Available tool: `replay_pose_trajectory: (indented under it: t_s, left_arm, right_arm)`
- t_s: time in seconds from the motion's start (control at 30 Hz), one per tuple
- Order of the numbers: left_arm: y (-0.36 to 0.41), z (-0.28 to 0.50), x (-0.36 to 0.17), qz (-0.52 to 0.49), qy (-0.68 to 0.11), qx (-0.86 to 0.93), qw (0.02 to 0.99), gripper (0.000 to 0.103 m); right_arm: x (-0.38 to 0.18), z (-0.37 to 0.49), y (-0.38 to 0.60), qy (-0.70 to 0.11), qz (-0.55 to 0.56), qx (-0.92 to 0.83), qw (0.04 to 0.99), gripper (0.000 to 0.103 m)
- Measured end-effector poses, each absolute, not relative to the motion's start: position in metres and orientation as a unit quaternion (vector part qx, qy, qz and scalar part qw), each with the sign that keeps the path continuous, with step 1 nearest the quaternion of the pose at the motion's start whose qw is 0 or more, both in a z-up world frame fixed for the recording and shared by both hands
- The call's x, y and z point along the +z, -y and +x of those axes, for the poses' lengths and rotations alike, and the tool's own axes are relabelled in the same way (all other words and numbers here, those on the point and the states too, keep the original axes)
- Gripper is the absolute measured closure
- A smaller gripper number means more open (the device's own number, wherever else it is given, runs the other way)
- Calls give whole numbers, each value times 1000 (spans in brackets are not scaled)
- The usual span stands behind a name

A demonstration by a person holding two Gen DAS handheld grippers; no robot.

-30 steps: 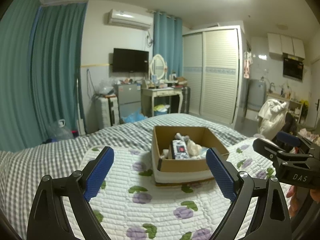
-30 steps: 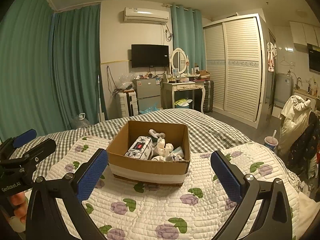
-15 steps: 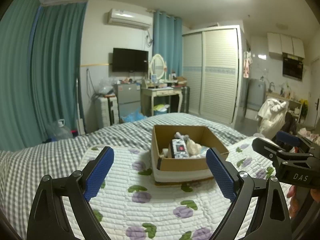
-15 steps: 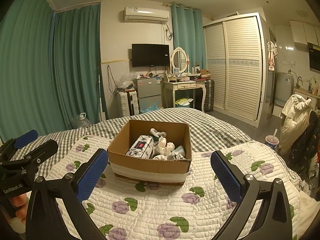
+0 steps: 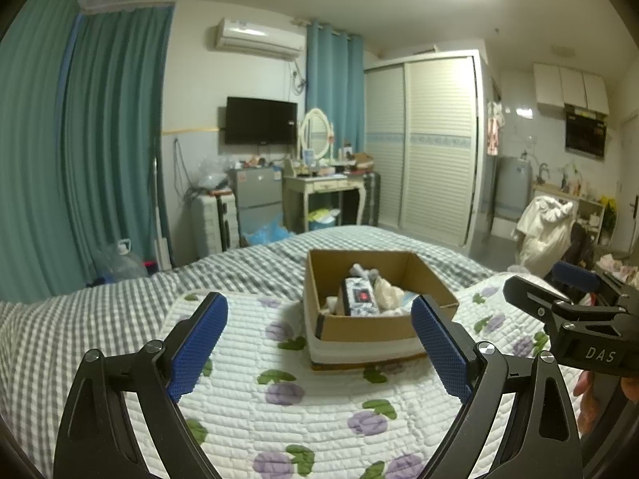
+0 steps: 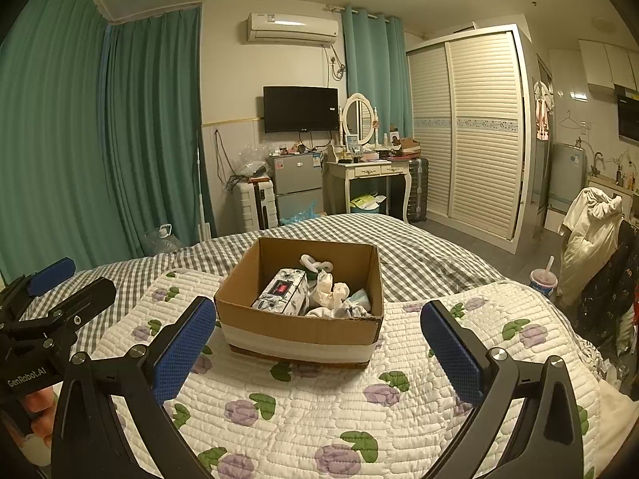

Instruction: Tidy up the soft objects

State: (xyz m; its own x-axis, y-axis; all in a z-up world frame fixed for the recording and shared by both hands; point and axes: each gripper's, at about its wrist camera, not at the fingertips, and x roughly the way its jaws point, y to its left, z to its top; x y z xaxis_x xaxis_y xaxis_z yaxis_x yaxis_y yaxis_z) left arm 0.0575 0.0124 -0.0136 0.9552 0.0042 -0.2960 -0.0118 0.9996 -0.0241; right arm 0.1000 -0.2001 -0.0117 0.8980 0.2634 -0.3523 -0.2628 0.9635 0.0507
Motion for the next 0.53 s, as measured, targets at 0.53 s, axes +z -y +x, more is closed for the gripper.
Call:
replay_pose_trajectory:
  t_s: [0.53]
  left_arm:
    - [-14, 60, -15, -13, -157, 1, 988, 8]
  right_arm:
    - [-15, 98, 201, -184, 3, 134, 974, 0]
